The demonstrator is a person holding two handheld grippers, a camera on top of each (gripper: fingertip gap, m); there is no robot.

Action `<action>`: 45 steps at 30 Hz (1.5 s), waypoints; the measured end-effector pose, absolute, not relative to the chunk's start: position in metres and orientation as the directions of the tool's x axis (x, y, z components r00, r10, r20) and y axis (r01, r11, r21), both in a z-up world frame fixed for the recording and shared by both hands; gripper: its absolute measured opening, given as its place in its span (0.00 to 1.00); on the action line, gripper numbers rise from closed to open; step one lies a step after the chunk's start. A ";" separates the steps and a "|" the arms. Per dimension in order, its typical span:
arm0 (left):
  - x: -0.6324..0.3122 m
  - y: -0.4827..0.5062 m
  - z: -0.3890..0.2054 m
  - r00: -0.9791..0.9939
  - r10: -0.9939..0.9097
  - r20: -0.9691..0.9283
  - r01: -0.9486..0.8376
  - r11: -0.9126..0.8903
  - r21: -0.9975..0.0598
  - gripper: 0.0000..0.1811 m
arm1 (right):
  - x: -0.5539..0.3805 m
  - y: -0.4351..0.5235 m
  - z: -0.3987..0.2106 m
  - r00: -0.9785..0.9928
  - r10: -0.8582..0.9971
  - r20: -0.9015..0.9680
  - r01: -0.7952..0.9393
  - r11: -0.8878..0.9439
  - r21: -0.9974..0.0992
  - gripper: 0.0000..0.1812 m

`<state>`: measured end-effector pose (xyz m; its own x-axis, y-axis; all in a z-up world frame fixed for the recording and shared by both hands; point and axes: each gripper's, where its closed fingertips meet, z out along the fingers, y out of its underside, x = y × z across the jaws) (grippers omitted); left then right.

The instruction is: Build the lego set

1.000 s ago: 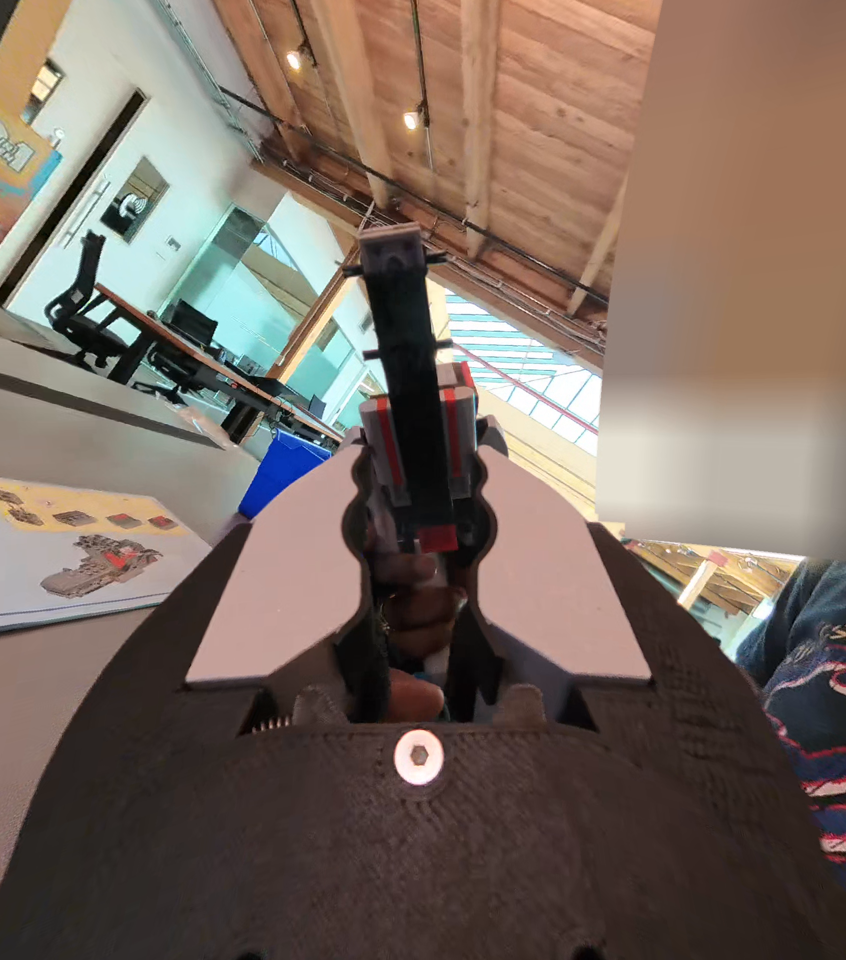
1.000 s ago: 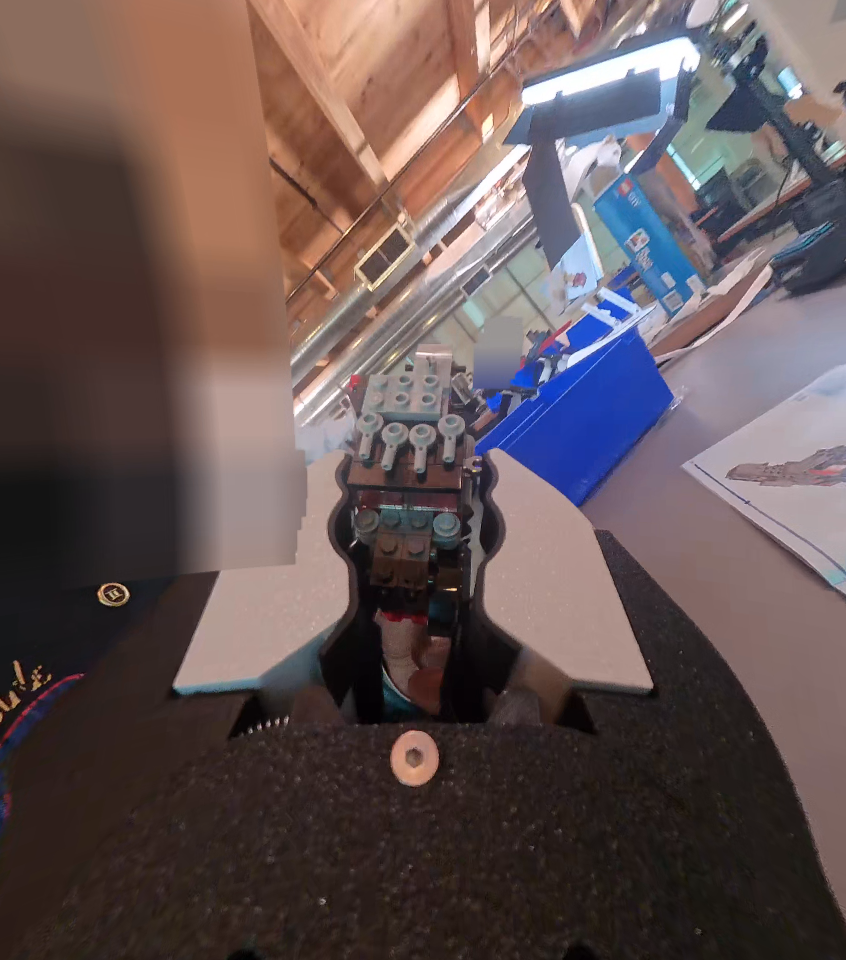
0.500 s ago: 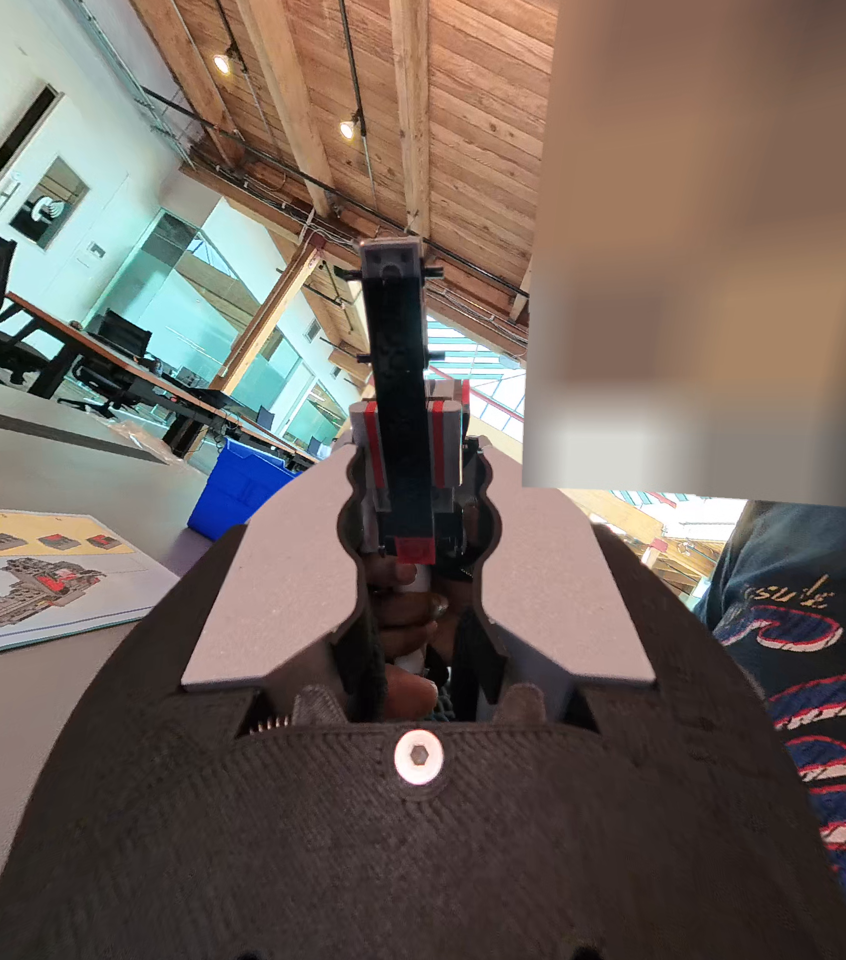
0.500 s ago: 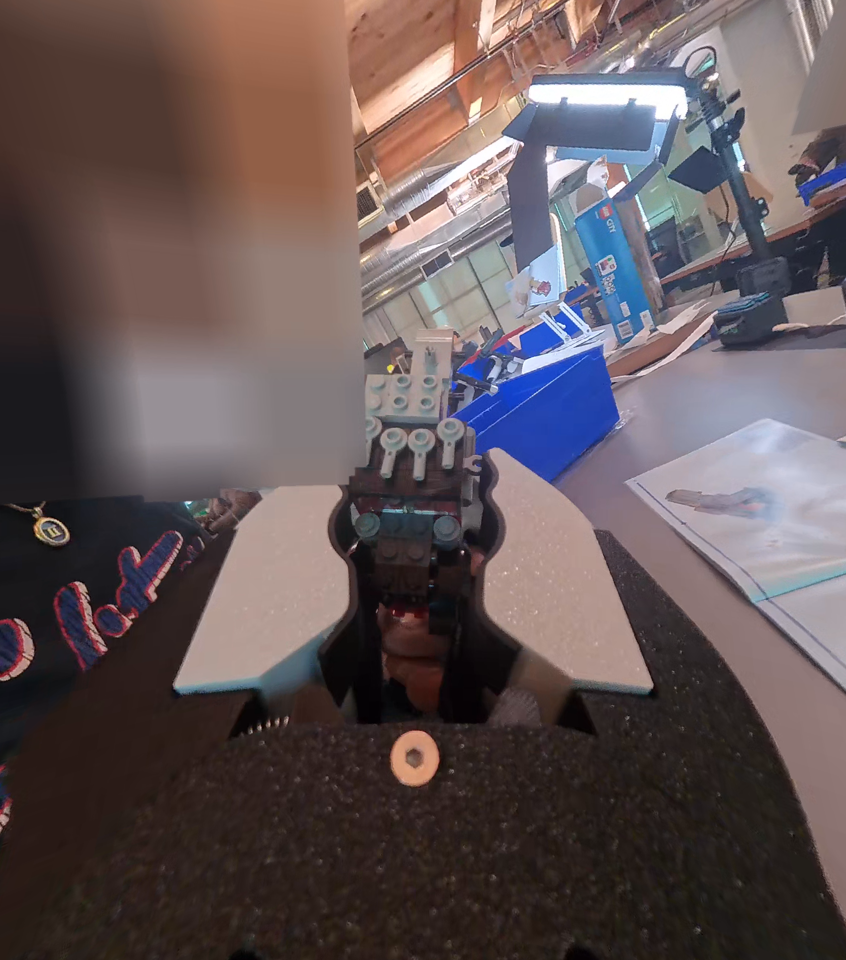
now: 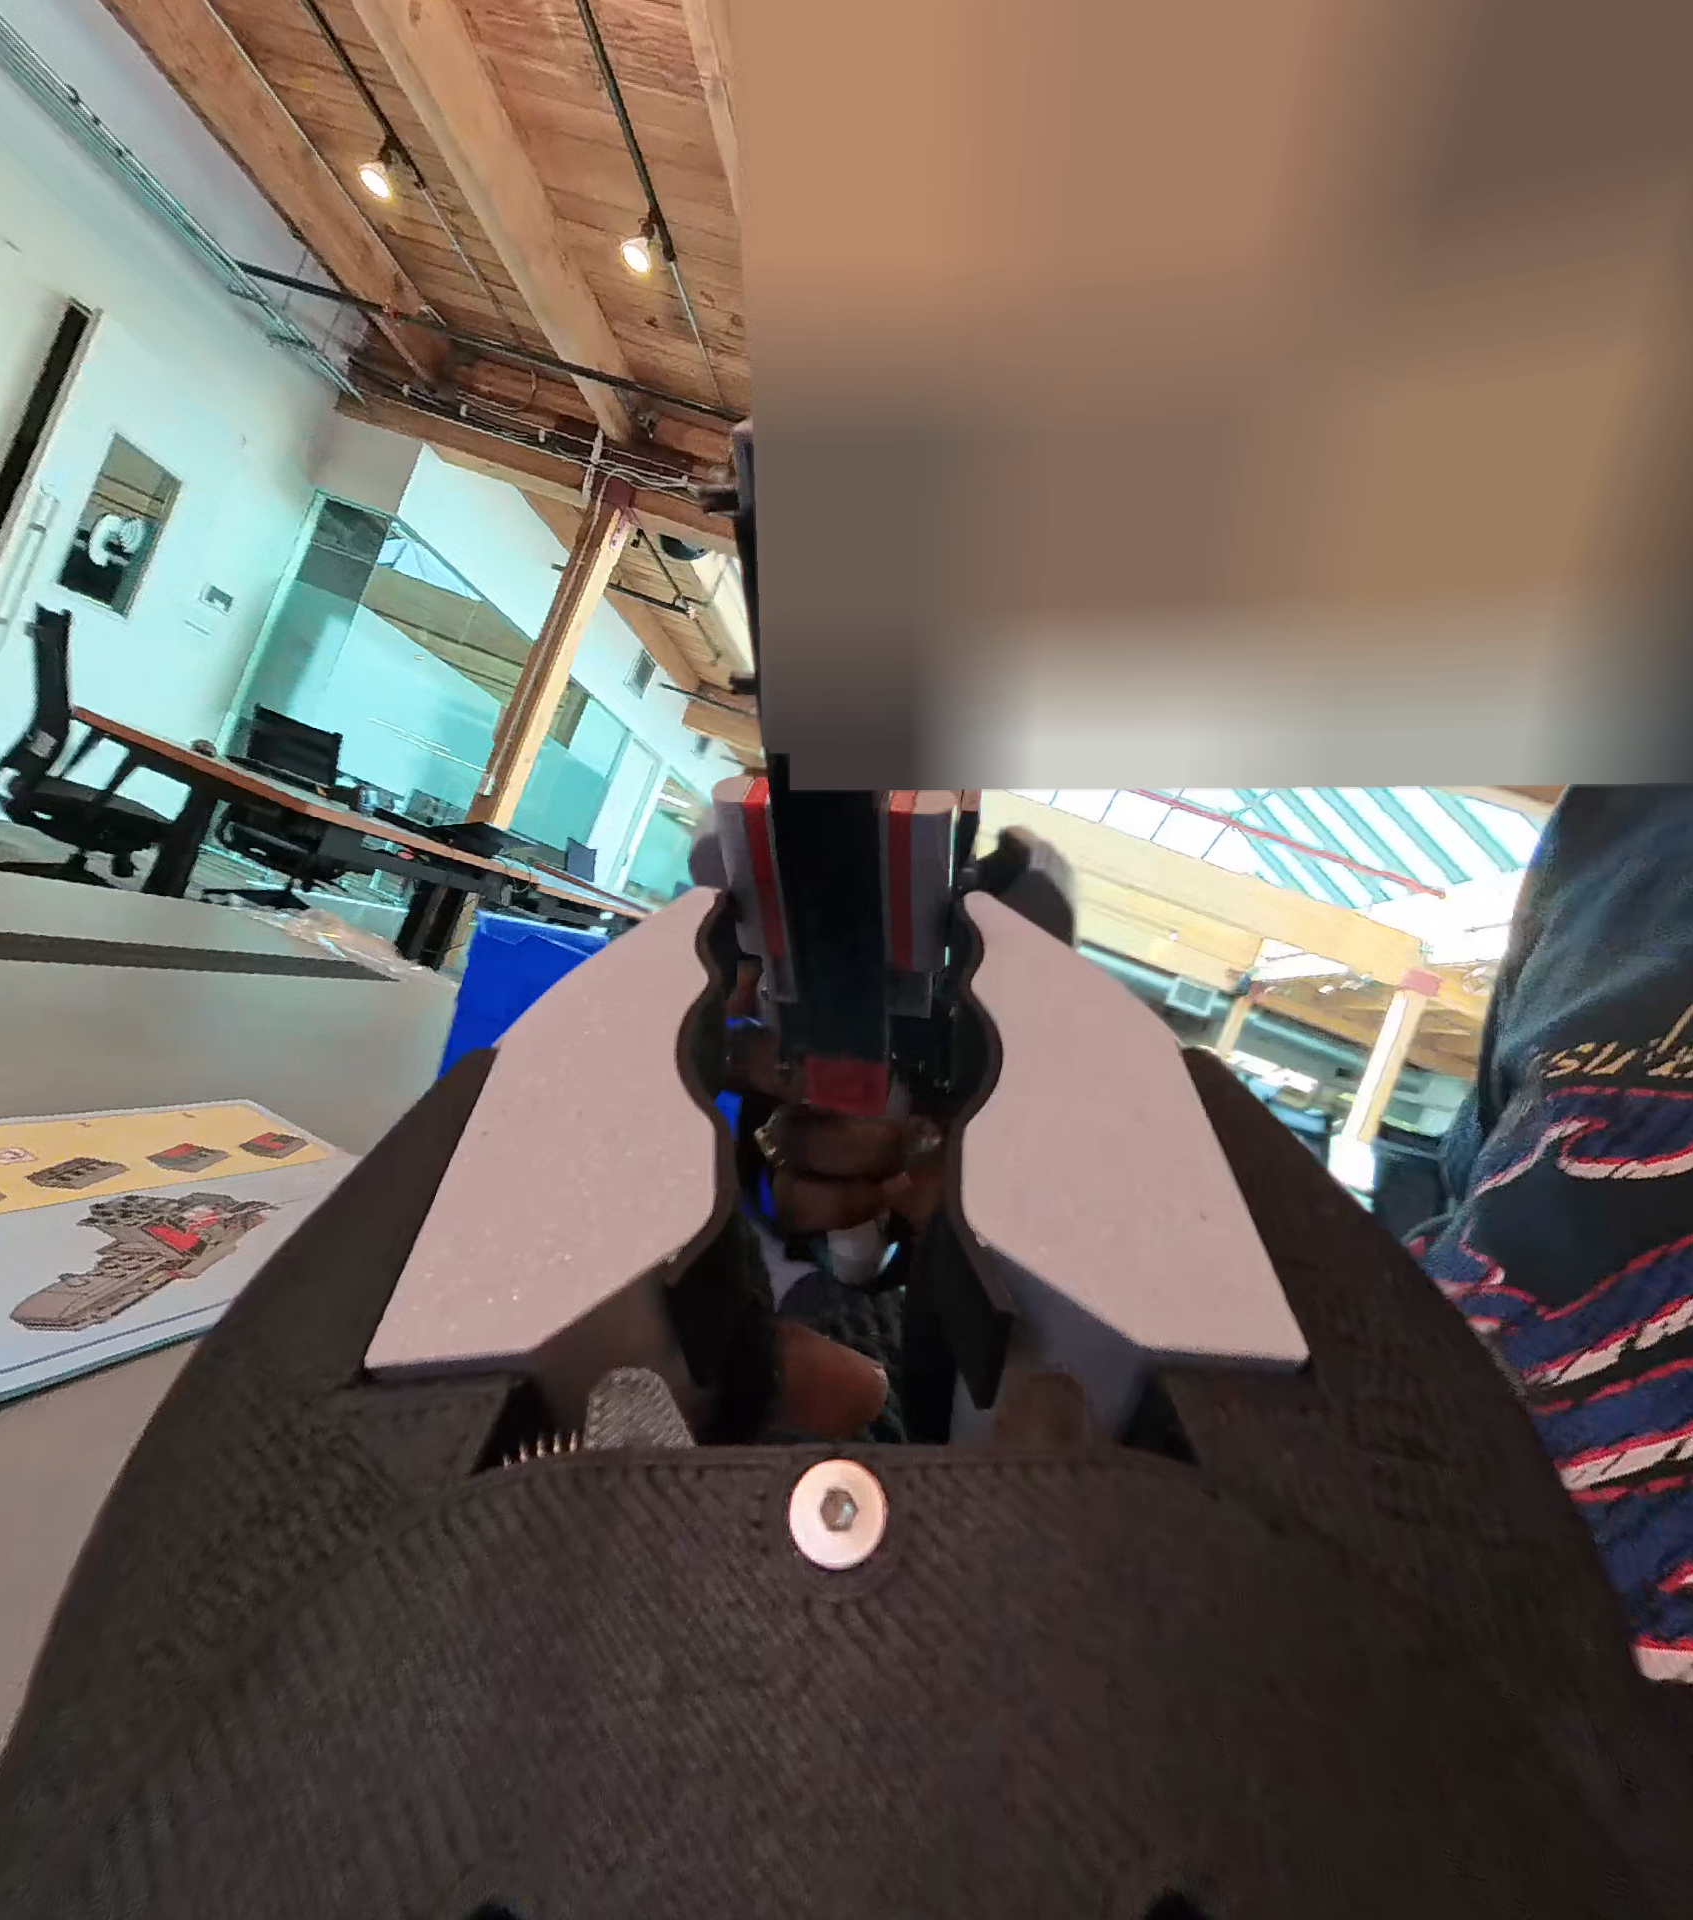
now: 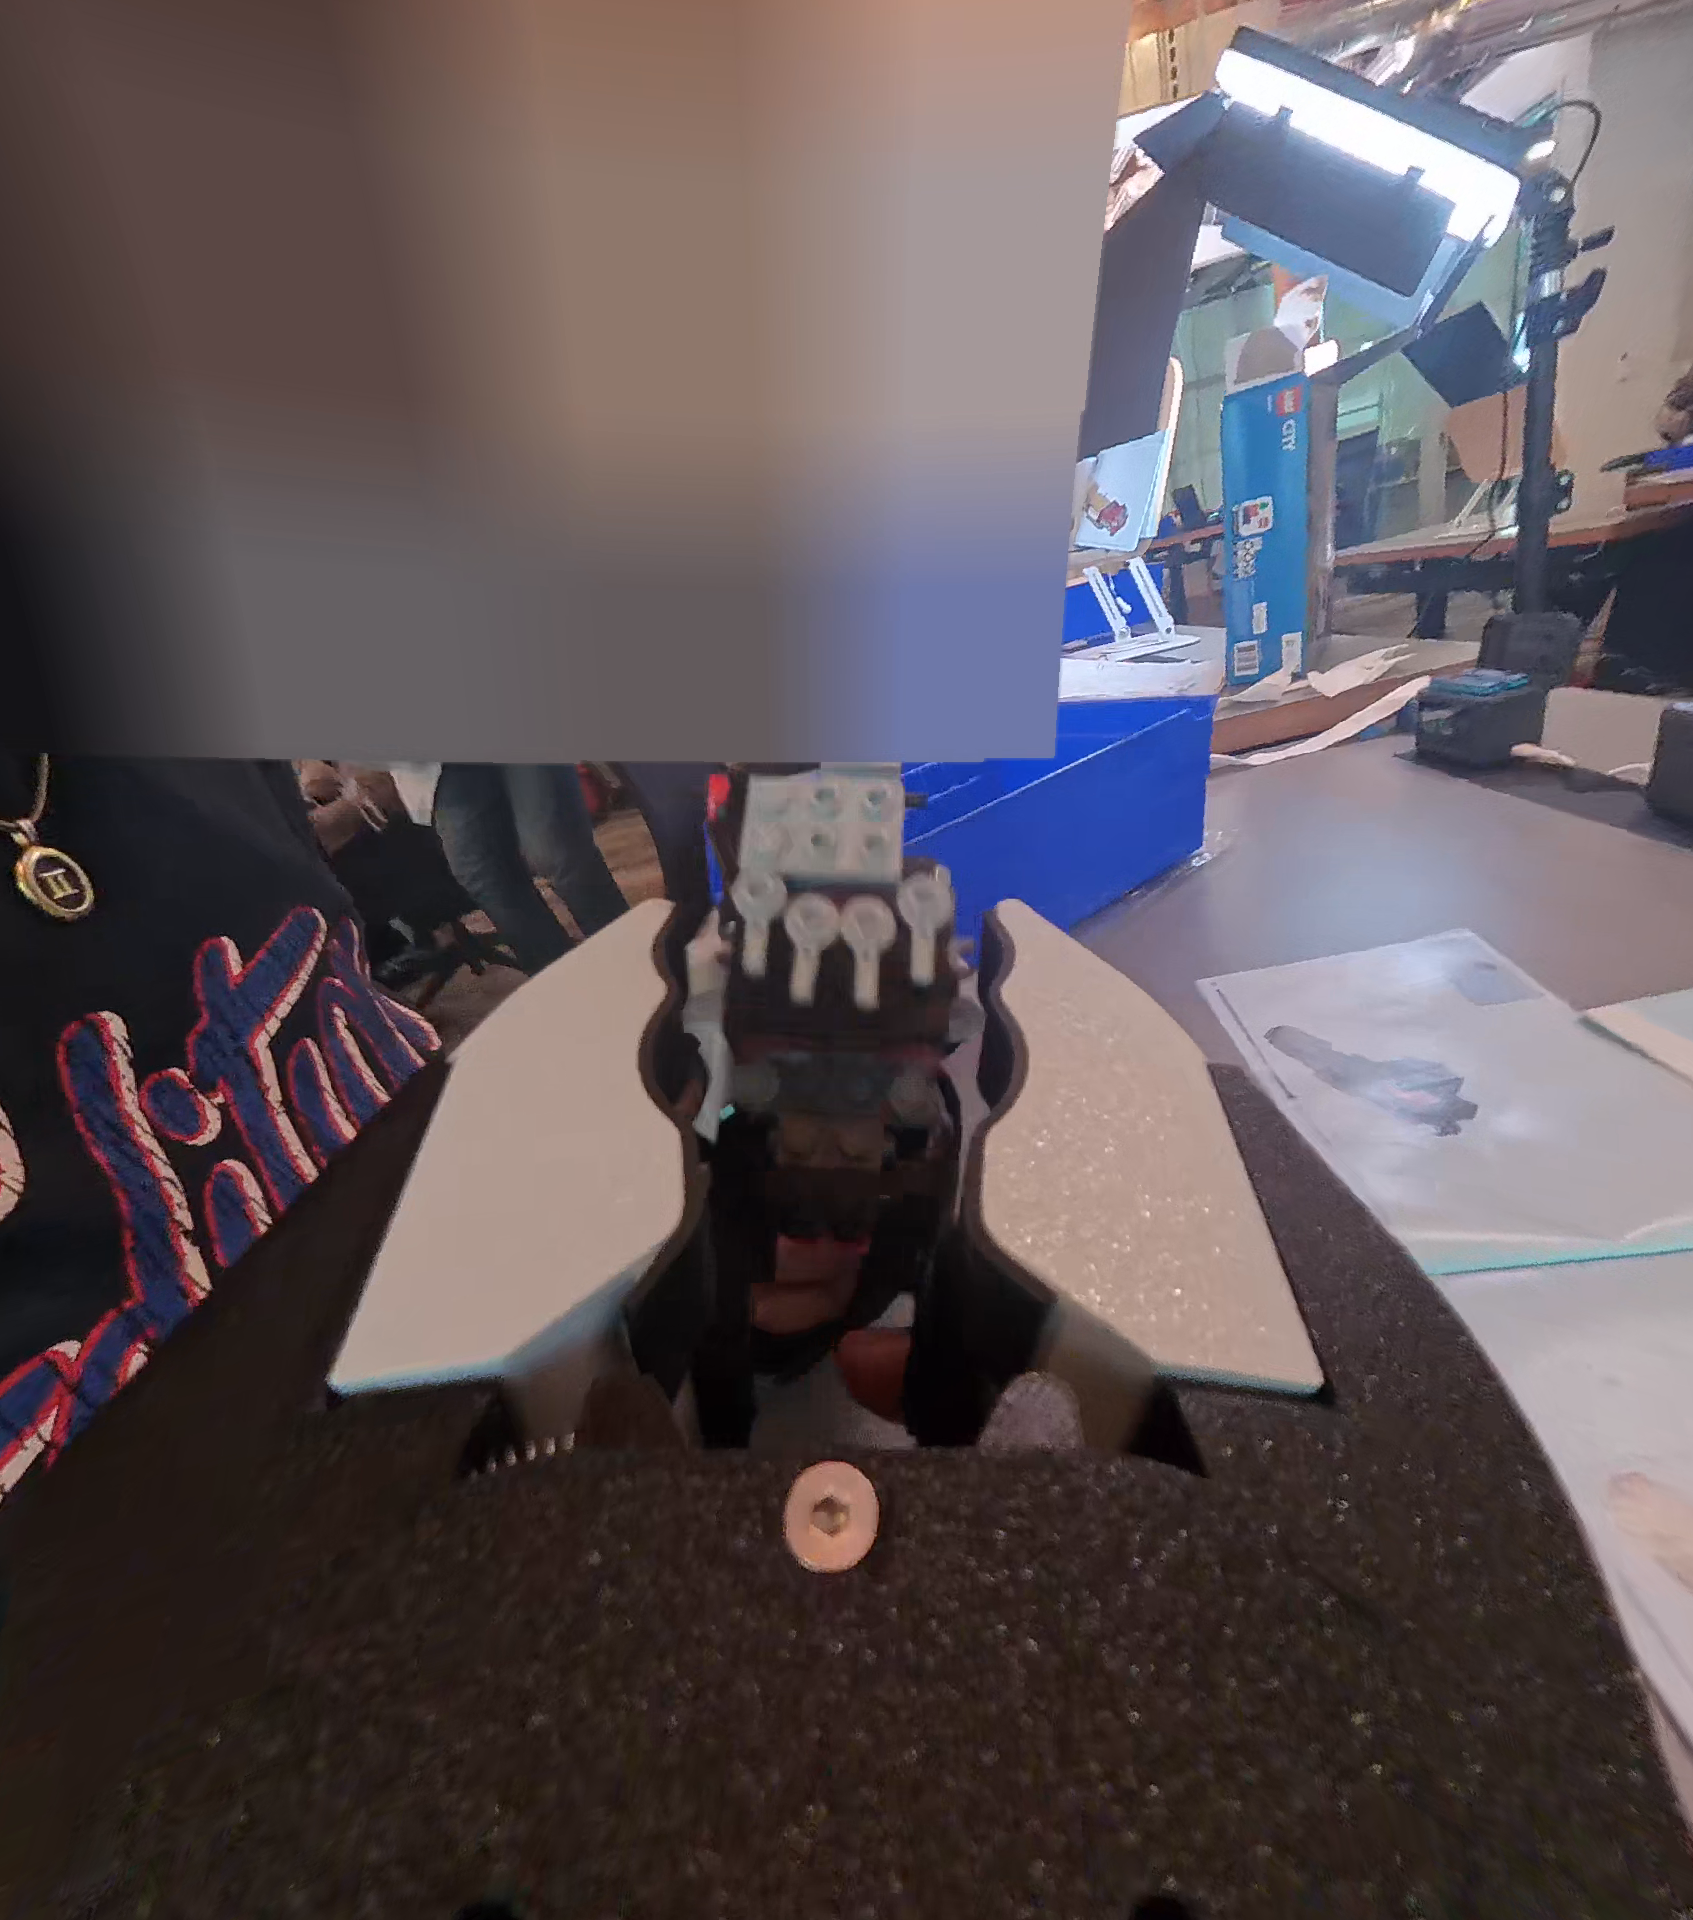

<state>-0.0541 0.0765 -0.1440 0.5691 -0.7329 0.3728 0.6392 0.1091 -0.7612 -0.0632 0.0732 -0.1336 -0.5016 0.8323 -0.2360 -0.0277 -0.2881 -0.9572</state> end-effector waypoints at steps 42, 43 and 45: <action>-0.053 0.068 -0.138 0.817 -0.565 0.114 0.381 0.381 -0.842 0.21 | -0.064 0.064 -0.133 -0.538 0.840 0.064 0.256 0.235 -0.938 0.23; -0.060 0.072 -0.137 0.827 -0.538 0.164 0.411 0.378 -0.830 0.21 | -0.068 0.071 -0.130 -0.485 0.872 0.069 0.233 0.205 -0.951 0.30; -0.077 0.076 -0.135 0.812 -0.504 0.294 0.511 0.371 -0.775 0.21 | -0.076 0.087 -0.123 -0.349 0.936 0.055 0.175 0.122 -0.977 0.35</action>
<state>-0.0771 0.0762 -0.1347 0.8121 -0.5039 0.2941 0.5111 0.3713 -0.7752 -0.0760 0.0866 -0.1227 -0.3490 0.9355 0.0548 0.1747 0.1224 -0.9770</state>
